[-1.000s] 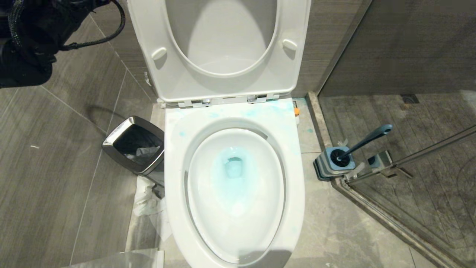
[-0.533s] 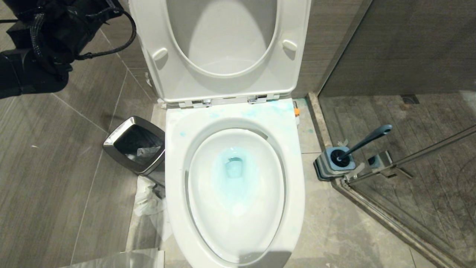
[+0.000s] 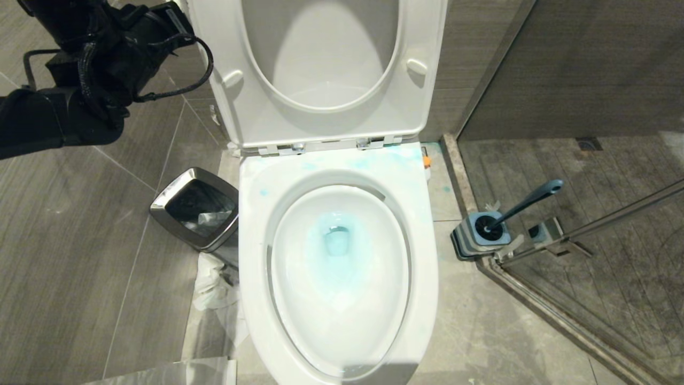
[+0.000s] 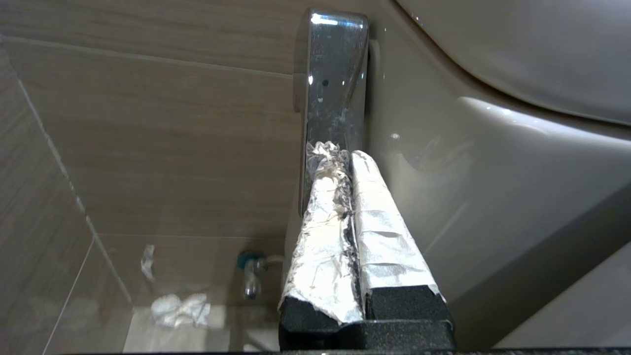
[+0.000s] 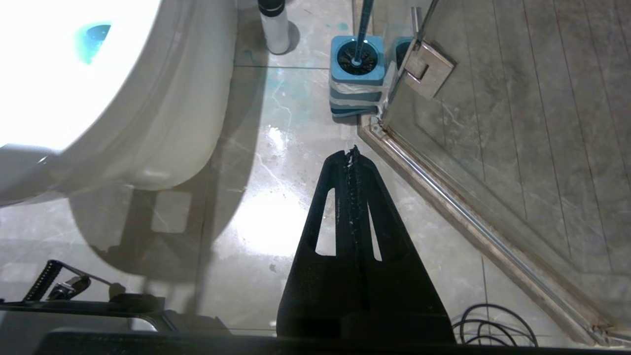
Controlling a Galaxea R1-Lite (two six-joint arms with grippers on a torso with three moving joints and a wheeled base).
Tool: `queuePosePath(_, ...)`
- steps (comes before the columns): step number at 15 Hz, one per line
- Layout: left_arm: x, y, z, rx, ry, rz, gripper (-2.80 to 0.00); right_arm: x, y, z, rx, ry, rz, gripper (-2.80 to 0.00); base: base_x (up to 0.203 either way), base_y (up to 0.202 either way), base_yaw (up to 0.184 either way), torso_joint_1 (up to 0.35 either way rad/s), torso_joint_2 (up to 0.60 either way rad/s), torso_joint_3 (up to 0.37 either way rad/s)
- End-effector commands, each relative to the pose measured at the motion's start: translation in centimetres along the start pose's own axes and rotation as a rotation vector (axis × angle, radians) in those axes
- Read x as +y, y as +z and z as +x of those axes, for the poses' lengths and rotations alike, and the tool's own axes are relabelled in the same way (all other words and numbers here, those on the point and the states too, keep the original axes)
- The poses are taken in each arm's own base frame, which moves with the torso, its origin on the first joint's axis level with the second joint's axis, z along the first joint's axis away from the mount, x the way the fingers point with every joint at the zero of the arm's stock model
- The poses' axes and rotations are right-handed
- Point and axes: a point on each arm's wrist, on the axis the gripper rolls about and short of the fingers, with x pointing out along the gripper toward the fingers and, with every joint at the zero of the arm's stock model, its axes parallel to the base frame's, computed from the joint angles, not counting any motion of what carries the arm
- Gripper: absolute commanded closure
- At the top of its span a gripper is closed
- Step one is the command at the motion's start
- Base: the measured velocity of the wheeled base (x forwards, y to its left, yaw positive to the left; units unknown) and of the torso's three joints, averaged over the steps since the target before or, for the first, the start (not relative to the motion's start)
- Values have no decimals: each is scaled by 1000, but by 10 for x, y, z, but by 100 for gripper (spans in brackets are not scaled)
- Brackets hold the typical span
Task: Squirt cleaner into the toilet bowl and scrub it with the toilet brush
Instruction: Flush the toilet
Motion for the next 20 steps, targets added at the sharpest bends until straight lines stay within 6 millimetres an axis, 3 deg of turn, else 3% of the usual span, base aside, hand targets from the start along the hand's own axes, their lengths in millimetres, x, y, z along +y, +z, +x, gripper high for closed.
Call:
queuePosePath(1, 1, -9, 2, 15, 2, -3, 0, 0, 0, 0, 2, 2, 0, 0, 0, 0, 0, 0, 0, 0)
queuePosePath(16, -3, 29, -8, -59, 0, 3, 0, 0, 0, 0, 2, 0, 0, 0, 0, 0, 0, 0, 0, 0)
queuePosePath(18, -4, 42, -12, -84, 1, 10, 0, 0, 0, 0, 2, 0, 0, 0, 0, 0, 0, 0, 0, 0)
queuePosePath(20, -8, 67, -22, -132, -4, 11, 0, 0, 0, 0, 2, 0, 0, 0, 0, 0, 0, 0, 0, 0)
